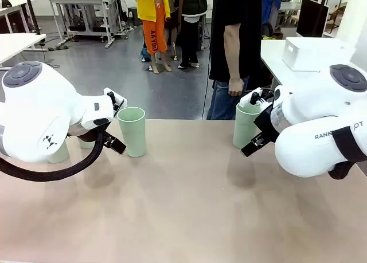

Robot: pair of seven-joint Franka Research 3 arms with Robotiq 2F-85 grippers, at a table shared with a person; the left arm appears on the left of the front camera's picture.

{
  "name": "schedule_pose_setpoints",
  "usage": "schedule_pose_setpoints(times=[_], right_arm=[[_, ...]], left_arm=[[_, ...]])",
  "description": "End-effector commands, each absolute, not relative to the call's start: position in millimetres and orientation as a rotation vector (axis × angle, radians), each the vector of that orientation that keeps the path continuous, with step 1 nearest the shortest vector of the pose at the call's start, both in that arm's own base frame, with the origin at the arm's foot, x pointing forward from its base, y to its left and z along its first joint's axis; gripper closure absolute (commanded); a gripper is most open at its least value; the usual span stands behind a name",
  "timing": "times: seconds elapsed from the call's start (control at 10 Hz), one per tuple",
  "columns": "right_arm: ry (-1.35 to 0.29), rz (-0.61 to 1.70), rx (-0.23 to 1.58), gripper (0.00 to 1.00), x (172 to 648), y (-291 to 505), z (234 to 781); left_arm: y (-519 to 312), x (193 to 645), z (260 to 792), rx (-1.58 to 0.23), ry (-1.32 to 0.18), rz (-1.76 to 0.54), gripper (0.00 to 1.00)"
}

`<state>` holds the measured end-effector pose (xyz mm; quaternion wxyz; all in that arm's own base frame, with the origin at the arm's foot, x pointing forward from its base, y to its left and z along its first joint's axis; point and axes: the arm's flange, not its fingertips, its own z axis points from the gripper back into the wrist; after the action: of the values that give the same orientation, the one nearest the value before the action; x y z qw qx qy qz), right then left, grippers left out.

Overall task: Stack the cups and store them in the basket.
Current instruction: Pick up two Reusable plastic cups , one in each hand.

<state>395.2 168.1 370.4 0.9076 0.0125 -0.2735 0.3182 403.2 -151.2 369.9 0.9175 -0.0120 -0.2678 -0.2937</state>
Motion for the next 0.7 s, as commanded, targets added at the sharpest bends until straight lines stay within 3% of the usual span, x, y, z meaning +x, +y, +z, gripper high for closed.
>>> schedule_pose_setpoints(times=[0.0, 0.6], right_arm=[[-0.565, 0.657, 0.026, 0.00, 395.2, 168.1, 370.5], [-0.565, 0.657, 0.026, 0.00, 395.2, 168.1, 370.5]], left_arm=[[-151.3, 403.2, 370.1, -0.025, -0.551, -0.604, 0.00], [-151.3, 403.2, 370.1, -0.025, -0.551, -0.604, 0.00]])
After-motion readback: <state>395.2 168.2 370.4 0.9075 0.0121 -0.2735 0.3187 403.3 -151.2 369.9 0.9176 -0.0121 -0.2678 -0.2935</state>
